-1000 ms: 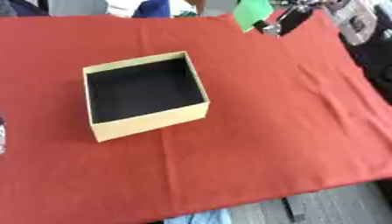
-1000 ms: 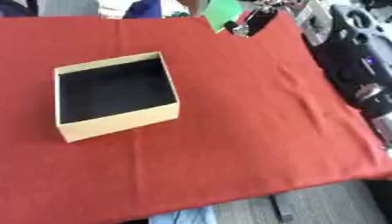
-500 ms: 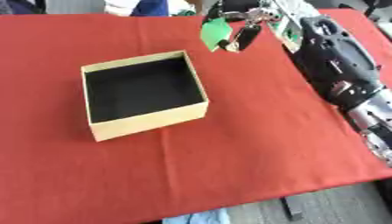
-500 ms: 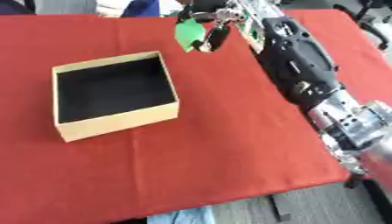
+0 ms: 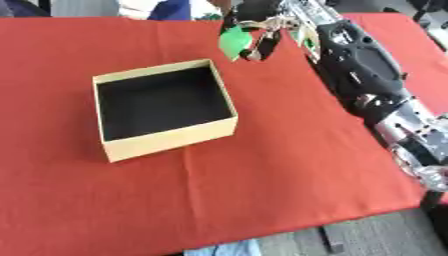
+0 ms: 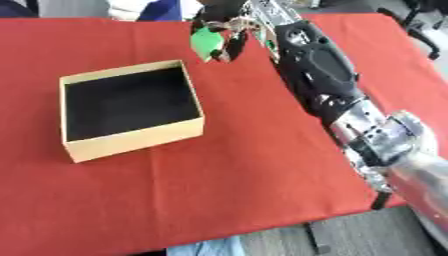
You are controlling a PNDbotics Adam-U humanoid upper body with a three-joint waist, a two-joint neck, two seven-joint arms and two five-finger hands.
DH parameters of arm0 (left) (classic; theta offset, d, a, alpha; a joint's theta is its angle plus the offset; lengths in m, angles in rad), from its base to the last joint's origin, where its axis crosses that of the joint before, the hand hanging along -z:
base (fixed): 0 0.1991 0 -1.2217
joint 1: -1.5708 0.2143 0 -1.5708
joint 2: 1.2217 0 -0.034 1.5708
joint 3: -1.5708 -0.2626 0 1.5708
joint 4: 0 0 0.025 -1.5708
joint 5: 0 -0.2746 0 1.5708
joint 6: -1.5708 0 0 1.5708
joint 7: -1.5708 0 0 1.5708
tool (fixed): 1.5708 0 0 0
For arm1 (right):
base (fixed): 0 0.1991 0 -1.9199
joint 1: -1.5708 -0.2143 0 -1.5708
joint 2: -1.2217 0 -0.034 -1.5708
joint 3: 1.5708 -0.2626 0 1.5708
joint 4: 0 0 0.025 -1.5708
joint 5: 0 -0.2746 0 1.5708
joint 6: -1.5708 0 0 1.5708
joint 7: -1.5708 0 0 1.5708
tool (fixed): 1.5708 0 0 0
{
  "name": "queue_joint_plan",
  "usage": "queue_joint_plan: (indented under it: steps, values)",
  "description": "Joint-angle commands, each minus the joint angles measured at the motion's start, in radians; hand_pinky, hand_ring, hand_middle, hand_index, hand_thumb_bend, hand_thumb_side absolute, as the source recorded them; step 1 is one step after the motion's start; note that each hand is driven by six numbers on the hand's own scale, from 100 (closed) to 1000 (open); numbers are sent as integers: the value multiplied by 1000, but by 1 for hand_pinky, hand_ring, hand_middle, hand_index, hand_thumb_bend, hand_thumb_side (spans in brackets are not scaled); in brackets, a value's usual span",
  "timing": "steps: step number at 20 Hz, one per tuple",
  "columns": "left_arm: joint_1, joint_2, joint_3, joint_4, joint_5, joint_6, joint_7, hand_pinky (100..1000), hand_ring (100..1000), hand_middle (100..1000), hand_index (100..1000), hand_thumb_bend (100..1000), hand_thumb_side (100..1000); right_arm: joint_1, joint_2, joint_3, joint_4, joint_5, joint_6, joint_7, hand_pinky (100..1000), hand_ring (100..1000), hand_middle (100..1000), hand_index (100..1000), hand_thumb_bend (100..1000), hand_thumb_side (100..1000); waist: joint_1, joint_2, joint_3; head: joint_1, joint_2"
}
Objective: Pick up objects on the table and place them in the box.
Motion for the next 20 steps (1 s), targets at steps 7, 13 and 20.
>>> queue_joint_plan:
  steps: [7, 13, 20]
  values:
    - [1, 16, -10, -20, -2, 6, -26, 598, 374, 393, 600, 100, 417, -68, -11, 58, -190, -211, -62, 34, 802, 799, 610, 832, 100, 100, -5, -32, 3, -19, 2]
    - [14, 12, -11, -20, -14, 26, -46, 600, 373, 392, 599, 100, 427, -67, 36, 117, -287, -387, -60, 138, 796, 793, 610, 837, 100, 100, -8, -34, 8, -34, 5]
    - [19, 3, -10, 7, -40, 44, -58, 601, 371, 391, 599, 100, 448, -24, 110, 144, -314, -478, -26, 235, 786, 783, 614, 846, 100, 100, -15, -31, 4, -40, 5]
